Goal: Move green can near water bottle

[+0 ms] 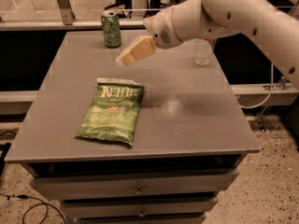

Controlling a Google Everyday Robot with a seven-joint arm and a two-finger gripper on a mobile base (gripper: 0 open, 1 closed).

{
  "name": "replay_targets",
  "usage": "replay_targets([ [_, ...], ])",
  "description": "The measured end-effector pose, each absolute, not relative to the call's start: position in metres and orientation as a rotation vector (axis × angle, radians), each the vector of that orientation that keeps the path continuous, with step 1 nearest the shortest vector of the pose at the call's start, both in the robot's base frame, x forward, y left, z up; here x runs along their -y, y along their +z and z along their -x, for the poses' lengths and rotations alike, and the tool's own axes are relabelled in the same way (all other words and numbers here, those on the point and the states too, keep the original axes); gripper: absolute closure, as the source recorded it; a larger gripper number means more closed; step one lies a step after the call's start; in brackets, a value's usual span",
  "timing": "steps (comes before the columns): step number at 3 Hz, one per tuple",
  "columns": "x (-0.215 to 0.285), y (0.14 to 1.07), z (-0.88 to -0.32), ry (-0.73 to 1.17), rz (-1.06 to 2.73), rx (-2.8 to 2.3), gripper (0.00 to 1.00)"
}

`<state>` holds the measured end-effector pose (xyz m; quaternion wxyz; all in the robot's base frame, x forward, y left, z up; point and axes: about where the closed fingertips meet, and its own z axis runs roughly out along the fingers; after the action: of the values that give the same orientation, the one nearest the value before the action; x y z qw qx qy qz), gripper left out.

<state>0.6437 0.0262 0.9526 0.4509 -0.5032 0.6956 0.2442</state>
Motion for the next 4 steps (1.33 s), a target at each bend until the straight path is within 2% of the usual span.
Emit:
replay_targets([
  [2, -0.072, 0.955, -0.714, 0.619, 0.990, -1.596, 0.00],
  [4, -0.080, 0.949, -0.732, 0.616, 0.949, -1.557, 0.00],
])
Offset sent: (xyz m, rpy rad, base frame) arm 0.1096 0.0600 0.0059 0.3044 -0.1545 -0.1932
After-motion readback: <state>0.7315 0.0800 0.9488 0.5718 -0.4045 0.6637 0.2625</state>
